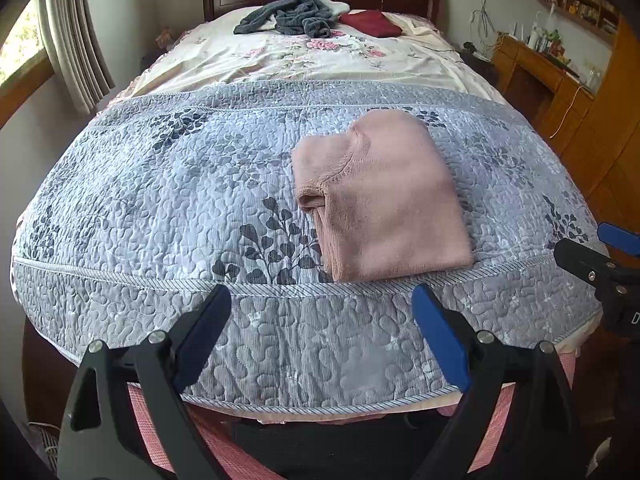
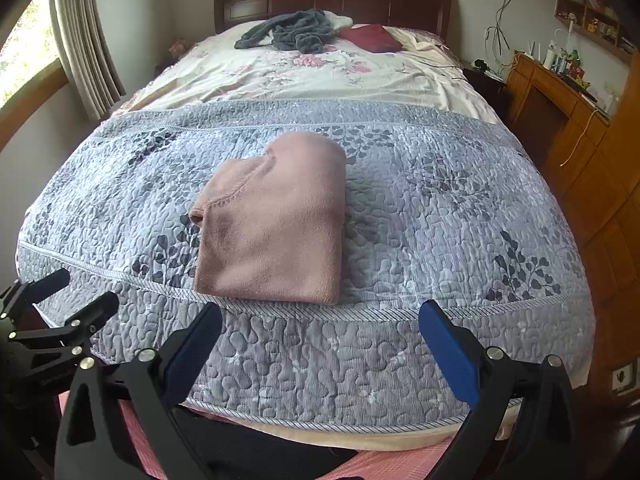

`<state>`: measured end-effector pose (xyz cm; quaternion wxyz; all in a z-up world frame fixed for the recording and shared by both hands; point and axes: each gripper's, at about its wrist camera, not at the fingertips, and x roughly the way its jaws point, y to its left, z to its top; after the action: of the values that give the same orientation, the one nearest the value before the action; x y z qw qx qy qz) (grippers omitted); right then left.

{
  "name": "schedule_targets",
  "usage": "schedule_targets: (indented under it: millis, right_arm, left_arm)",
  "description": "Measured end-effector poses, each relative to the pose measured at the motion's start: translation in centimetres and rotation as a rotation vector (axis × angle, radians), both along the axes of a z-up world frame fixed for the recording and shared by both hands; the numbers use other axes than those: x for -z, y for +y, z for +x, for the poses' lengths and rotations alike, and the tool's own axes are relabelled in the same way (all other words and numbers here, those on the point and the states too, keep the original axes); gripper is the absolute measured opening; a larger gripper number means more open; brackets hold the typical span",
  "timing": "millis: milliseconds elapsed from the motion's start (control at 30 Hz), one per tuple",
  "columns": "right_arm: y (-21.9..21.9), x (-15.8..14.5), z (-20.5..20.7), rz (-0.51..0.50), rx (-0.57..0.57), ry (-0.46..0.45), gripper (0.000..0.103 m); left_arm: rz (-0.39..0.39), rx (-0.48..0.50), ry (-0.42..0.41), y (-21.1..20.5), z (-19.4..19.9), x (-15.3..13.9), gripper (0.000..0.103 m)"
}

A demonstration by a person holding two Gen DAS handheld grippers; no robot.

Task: Fold small clothes

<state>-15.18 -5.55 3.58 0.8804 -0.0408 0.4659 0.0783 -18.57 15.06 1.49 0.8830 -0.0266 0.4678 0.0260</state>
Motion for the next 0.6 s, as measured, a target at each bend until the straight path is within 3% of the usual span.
schedule_targets:
  millis: [367, 600]
  right_arm:
    - [-0.2, 0.9, -0.1, -0.028, 0.018, 0.041, 0.099]
    - [-0.8, 2.4, 0.6, 0.01, 0.036, 0.08, 0.099]
  left_arm:
    - [0.048, -0.015, 0.039, -1.0, 0.0, 1.1, 0.091]
    - [0.027, -0.018, 0.095, -1.2, 0.8, 3.2, 0.091]
